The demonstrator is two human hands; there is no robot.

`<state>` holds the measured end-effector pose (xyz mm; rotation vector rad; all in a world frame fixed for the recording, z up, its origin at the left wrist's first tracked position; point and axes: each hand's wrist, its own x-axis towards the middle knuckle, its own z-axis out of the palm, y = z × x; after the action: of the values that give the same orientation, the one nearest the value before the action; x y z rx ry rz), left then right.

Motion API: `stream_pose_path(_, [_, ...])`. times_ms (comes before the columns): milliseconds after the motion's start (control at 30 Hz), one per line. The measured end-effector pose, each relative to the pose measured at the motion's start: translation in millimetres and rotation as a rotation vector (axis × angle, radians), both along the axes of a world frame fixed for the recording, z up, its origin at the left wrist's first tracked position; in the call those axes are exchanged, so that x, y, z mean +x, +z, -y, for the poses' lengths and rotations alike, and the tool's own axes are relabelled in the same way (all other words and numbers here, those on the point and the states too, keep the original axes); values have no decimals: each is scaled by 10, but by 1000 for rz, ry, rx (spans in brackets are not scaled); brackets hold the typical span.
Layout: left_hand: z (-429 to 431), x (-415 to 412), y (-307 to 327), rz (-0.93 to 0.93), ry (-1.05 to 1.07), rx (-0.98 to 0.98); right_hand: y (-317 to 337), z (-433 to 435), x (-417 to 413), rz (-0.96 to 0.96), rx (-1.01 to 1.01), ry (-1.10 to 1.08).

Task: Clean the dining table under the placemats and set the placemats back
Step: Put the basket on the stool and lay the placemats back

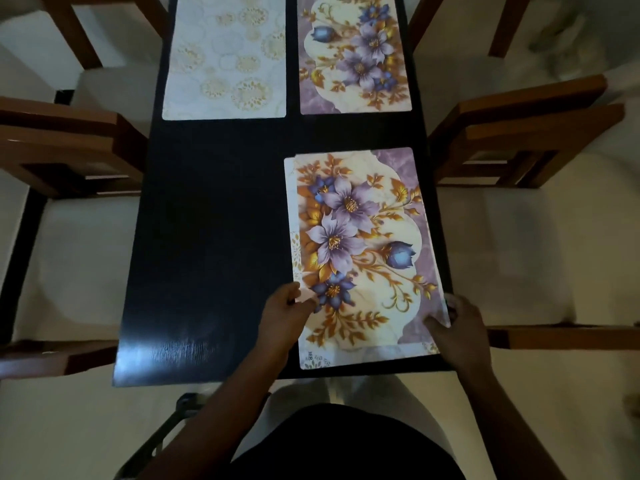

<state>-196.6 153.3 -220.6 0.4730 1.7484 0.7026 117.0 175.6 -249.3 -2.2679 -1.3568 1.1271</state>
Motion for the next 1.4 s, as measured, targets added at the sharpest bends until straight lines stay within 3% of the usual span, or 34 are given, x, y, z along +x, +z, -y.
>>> stream_pose_path(300, [22,243,151,58,152,-49,105,-72,90,-11,81,-1])
stream_pose_path(500, [13,353,206,96,227,-110,257,-98,171,-1,161,122])
stream_pose_path(733, [51,513,166,155,219,-63,451,40,273,90,323,154])
stream_pose_path(833, [160,461,215,118,242,9,499,33,242,-41,270,98])
stream_pose_path(967, [284,147,355,44,336,108,491,-34,57,-263,155,93])
stream_pose_path(1067, [406,-251,491,-29,382,179,429,-90,-290,-342,44,235])
stream_pose_path(1233, [493,-1073,565,-119,470,224,278,-216,-1119,-300,49,418])
stream_pose_path(1400, [385,-1797,513,-207,519,244,186,-376,-1906,-301,60,416])
